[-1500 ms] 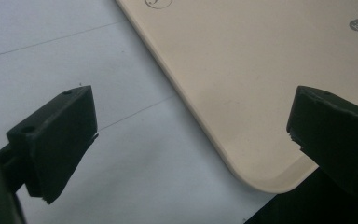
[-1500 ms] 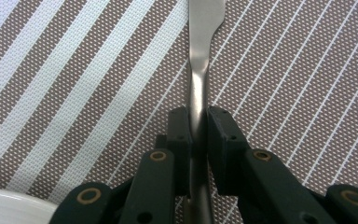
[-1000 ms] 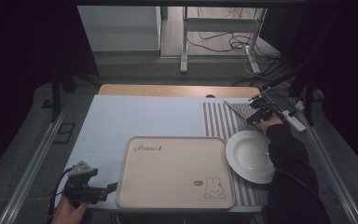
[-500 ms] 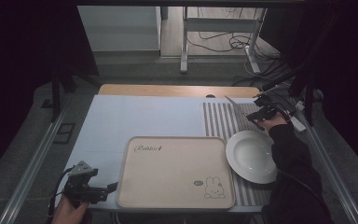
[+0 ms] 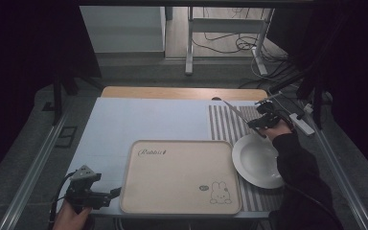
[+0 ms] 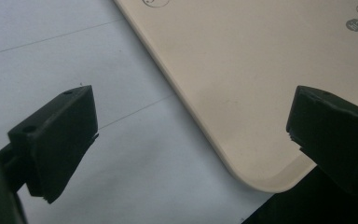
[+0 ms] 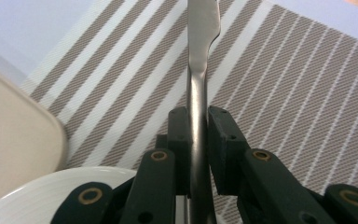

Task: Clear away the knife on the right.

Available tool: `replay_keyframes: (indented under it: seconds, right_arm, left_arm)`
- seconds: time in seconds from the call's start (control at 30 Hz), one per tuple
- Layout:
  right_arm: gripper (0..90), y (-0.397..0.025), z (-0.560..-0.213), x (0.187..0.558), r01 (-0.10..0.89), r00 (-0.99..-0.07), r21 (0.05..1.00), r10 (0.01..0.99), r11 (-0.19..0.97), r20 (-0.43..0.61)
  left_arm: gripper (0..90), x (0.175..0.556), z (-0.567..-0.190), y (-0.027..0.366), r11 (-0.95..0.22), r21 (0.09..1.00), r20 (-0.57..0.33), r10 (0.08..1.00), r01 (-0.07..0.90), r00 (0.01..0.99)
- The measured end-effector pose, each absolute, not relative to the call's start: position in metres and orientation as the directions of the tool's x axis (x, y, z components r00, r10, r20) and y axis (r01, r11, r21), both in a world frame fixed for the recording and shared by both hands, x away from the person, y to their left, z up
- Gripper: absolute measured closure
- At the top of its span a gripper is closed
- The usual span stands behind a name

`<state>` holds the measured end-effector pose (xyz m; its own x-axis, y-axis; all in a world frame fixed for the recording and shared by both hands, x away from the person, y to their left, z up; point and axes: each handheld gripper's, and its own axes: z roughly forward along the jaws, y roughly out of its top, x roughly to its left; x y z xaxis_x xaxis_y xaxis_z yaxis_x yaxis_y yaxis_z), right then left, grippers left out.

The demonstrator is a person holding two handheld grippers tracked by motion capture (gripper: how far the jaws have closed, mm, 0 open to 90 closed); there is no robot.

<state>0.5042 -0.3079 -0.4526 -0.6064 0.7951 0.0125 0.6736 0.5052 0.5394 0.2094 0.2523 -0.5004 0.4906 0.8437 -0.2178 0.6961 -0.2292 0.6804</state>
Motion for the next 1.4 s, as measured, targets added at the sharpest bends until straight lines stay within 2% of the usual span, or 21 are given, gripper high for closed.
replay_keyframes:
  seconds: [0.6, 1.4]
  right_arm:
    - [80.5, -0.277, -0.451, 0.462, 0.61, -0.675, 0.574, 0.738, 0.546, 0.016]
    - [80.5, -0.225, -0.459, 0.393, 0.481, -0.8, 0.603, 0.6, 0.637, 0.006]
  left_arm:
    - [2.9, 0.209, -0.5, 0.252, -0.229, 0.68, -0.217, 0.844, 0.697, 0.49]
    - [2.8, 0.209, -0.5, 0.251, -0.237, 0.68, -0.21, 0.843, 0.694, 0.495]
